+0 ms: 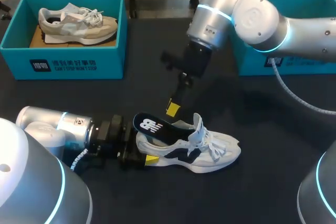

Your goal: Take the shoe out of the shoebox, open the shoe tongue, remove and reinsert the insole, then place the shoe into the shoebox

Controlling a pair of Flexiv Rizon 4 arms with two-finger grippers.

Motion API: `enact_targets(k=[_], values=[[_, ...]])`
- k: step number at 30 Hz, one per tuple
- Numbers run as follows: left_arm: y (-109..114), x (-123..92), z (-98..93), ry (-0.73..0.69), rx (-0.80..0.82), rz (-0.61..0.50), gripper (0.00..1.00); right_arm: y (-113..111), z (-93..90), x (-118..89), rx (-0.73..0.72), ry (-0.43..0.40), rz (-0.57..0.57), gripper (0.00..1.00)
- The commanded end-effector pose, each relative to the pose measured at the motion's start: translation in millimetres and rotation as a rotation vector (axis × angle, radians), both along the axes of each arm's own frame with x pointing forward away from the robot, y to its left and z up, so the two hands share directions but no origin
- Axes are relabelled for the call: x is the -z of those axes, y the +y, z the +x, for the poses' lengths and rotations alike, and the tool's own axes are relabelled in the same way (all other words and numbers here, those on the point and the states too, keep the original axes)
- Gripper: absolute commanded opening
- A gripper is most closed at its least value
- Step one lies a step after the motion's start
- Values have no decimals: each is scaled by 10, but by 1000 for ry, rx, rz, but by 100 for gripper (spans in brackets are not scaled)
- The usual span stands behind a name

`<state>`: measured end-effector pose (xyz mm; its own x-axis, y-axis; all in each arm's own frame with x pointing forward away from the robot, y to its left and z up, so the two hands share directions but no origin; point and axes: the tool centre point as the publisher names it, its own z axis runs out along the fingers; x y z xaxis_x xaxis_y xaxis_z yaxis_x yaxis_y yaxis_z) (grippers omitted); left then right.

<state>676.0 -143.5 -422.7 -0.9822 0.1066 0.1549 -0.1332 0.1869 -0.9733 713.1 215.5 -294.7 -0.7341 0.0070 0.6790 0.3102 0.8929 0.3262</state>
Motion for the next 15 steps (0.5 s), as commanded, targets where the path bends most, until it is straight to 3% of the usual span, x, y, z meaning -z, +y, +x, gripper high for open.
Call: enact_targets(k=[1, 15], values=[[-9, 20, 6, 0, -2, 2, 0, 56, 40, 92, 1, 22, -6, 57], [-9, 20, 6, 0, -2, 2, 0, 123, 62, 216, -2, 73, -14, 69]])
